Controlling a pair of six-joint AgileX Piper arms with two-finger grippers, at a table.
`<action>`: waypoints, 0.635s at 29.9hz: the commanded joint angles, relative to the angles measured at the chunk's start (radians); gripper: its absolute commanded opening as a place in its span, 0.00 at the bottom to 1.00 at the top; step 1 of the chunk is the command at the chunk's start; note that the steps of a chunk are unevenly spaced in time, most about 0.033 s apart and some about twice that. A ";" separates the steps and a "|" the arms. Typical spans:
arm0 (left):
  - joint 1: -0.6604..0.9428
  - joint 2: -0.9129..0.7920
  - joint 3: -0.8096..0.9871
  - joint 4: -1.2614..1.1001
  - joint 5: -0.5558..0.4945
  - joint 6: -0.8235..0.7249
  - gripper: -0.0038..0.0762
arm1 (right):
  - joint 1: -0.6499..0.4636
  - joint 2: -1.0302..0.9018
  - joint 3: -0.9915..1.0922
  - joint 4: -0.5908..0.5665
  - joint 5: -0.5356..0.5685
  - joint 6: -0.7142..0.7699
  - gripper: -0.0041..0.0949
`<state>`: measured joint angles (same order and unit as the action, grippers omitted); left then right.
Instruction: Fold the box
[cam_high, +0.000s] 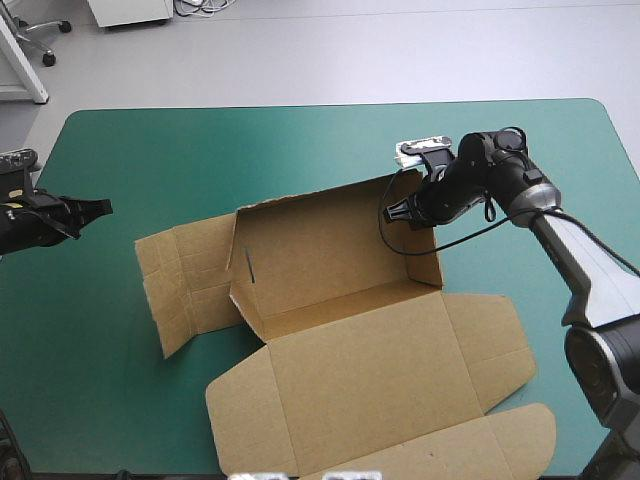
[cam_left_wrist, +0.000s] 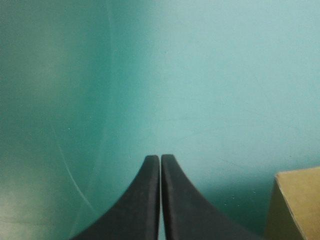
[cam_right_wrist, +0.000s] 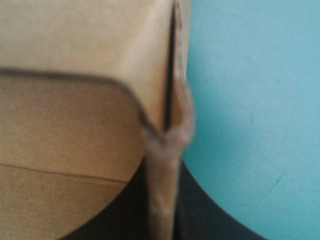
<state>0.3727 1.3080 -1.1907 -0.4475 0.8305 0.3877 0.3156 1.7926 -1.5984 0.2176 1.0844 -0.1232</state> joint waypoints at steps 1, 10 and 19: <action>-0.002 -0.025 -0.027 -0.043 -0.041 0.003 0.05 | 0.002 0.032 -0.044 0.062 0.054 0.007 0.03; -0.002 -0.025 -0.027 -0.047 -0.038 0.003 0.05 | 0.002 0.091 -0.077 0.029 -0.082 0.009 0.03; -0.002 -0.025 -0.027 -0.067 -0.038 0.027 0.05 | 0.002 0.073 -0.080 0.095 -0.241 -0.104 0.03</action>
<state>0.3727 1.3080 -1.1907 -0.4747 0.8323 0.4138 0.3165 1.9264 -1.6529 0.2587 0.9490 -0.1737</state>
